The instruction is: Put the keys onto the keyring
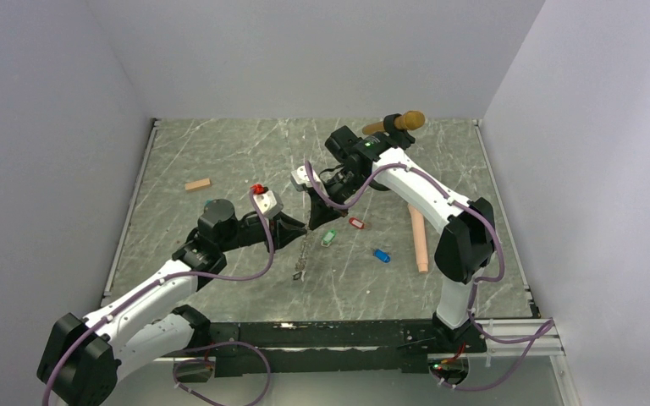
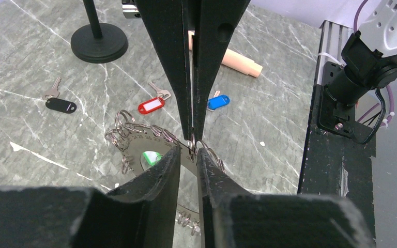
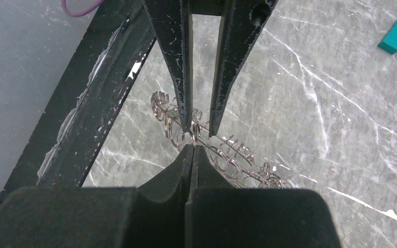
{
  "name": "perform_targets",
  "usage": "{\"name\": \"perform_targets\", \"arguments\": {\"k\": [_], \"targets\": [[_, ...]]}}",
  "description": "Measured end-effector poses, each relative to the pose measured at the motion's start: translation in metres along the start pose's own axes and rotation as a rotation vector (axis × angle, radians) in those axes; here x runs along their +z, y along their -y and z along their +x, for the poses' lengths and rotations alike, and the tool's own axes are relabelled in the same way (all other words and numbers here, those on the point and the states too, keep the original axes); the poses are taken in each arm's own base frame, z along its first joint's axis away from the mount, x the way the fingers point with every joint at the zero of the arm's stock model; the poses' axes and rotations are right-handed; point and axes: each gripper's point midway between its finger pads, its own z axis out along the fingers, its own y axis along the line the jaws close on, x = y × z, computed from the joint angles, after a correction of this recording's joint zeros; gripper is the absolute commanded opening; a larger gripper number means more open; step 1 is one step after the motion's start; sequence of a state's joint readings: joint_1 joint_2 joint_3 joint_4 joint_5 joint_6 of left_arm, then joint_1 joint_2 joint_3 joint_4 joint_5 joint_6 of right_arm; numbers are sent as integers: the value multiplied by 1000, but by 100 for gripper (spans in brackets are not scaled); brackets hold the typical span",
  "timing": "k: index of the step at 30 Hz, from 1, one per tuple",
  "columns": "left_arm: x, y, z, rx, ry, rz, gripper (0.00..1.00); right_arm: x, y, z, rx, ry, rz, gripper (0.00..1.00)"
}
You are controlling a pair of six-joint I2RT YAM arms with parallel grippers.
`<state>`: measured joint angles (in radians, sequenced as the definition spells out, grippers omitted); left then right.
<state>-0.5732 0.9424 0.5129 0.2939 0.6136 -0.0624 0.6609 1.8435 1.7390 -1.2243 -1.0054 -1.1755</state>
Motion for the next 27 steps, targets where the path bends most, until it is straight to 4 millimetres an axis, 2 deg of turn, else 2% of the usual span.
{"name": "perform_targets", "arguments": {"k": [5, 7, 11, 15, 17, 18, 24, 27], "targets": [[1, 1, 1, -2, -3, 5, 10, 0, 0, 0, 0, 0, 0, 0], [1, 2, 1, -2, -4, 10, 11, 0, 0, 0, 1, 0, -1, 0], [1, 2, 0, -2, -3, 12, 19, 0, -1, 0, 3, 6, -3, 0], [2, 3, -2, 2, 2, 16, 18, 1, -2, -3, 3, 21, -10, 0], [2, 4, -3, 3, 3, 19, 10, 1, -2, -4, 3, 26, -12, 0], [2, 5, -3, 3, 2, 22, 1, 1, -2, -4, 4, 26, -12, 0], [2, 6, -2, 4, -11, 31, 0, 2, -4, -3, 10, 29, -17, 0], [2, 6, -1, 27, -31, 32, 0, 3, -4, -2, 12, 32, -20, 20]]}}
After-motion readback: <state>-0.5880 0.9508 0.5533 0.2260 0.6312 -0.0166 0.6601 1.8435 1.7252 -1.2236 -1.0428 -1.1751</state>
